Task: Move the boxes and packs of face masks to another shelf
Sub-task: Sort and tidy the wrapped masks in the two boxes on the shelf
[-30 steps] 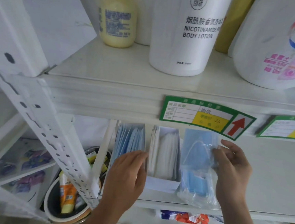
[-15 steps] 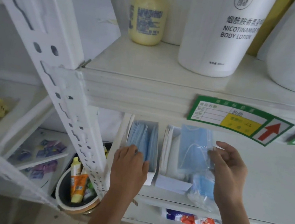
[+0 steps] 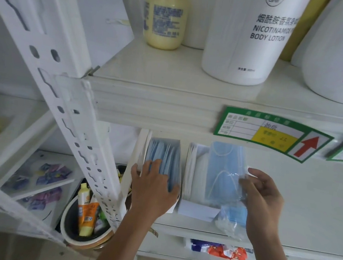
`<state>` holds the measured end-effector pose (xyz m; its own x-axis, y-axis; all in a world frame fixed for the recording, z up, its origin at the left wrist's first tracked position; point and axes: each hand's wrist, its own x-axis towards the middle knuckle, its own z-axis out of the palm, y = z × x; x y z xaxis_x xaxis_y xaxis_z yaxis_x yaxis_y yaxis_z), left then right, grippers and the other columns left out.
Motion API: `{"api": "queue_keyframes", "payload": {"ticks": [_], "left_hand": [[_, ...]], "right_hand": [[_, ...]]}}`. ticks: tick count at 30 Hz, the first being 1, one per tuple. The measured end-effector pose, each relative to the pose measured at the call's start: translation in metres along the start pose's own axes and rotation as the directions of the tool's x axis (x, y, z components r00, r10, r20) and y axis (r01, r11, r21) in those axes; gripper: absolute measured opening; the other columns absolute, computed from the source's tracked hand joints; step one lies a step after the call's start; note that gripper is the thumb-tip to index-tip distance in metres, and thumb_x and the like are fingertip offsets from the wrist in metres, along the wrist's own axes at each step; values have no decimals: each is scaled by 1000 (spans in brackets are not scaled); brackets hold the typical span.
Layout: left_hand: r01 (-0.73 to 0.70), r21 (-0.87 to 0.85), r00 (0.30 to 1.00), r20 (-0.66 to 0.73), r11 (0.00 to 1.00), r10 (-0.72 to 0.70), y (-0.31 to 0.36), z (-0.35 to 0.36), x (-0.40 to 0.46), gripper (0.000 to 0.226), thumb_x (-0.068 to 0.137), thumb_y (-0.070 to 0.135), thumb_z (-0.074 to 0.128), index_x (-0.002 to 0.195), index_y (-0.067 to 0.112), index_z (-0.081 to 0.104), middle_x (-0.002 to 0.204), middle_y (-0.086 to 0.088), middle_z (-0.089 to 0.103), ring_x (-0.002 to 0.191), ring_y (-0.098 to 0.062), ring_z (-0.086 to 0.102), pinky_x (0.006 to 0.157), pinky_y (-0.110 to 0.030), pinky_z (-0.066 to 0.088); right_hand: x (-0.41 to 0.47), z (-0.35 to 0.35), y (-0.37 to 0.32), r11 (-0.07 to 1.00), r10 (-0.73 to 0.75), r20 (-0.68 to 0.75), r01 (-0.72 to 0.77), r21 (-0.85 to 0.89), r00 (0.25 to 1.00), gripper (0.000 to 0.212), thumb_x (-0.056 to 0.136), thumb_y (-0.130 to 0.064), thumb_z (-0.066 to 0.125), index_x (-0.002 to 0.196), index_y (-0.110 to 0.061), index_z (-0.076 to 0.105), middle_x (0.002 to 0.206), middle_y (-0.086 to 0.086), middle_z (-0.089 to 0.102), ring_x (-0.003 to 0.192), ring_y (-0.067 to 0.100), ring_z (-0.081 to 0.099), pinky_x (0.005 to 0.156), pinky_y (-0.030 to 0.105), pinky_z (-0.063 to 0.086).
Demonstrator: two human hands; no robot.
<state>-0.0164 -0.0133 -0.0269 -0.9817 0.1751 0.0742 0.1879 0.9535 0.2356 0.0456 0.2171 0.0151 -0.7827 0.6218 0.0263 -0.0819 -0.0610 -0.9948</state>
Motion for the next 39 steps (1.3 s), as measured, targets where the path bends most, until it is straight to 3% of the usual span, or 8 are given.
{"api": "queue_keyframes", "payload": {"ticks": [5,10,15,23,29,33,36,39], "left_hand": [[42,-76,998,43,996,-39,-1,-6,5,38,85,53,63,120,38,63,158,3,34,148,-24,25,118,-56,15],[39,-48,998,49,998,-37,4,-7,10,60,87,32,67,142,45,47,159,-1,28,148,-27,24,116,-52,22],[64,-98,998,2,993,-64,-5,-5,7,33,97,31,52,126,29,67,157,0,35,143,-24,30,115,-42,28],[25,-364,993,-101,931,-66,-10,0,2,28,97,17,54,117,2,66,142,-5,55,135,-21,43,111,-31,37],[22,-348,985,-151,937,-80,-9,1,1,36,87,-3,66,123,-2,64,132,-11,61,129,-27,51,101,-20,32],[23,-372,982,-167,928,-91,-11,3,-2,40,88,-8,63,127,-2,62,135,-10,60,132,-26,49,100,-18,31],[-35,-384,981,-187,922,-40,-13,3,-1,37,86,-8,64,122,-1,66,127,-11,63,124,-28,54,104,-24,42],[-112,-426,975,-222,898,16,-14,4,2,18,83,-3,68,100,2,72,102,-7,67,99,-27,62,85,-39,57]], "right_hand": [[-2,3,0,1000,-8,12,8,-20,1000,24,88,-2,69,101,-22,72,85,11,70,66,11,65,52,22,54],[-4,7,-2,1000,1,21,-1,-5,1000,25,88,0,69,98,-22,72,82,8,70,63,8,65,51,18,51],[-5,10,-6,1000,-23,36,24,-13,999,26,88,1,69,99,-23,72,82,6,71,64,9,65,53,17,52],[-11,41,-24,953,-225,90,238,-187,970,28,82,-7,67,97,-30,69,85,-7,71,63,8,65,54,15,49],[-16,113,-20,696,-263,439,485,-530,859,32,81,-4,63,108,-18,74,103,-9,69,72,2,62,64,3,42],[-13,128,-10,487,-154,486,495,-720,860,31,85,-7,53,111,-12,70,110,2,64,85,22,60,70,27,50],[-12,138,-8,515,-98,527,496,-699,844,30,85,-10,54,111,-12,70,112,0,64,88,19,59,72,24,47],[-18,153,-8,634,-33,596,477,-608,803,31,82,-15,58,109,-19,72,109,-4,69,97,14,64,80,21,53]]}}
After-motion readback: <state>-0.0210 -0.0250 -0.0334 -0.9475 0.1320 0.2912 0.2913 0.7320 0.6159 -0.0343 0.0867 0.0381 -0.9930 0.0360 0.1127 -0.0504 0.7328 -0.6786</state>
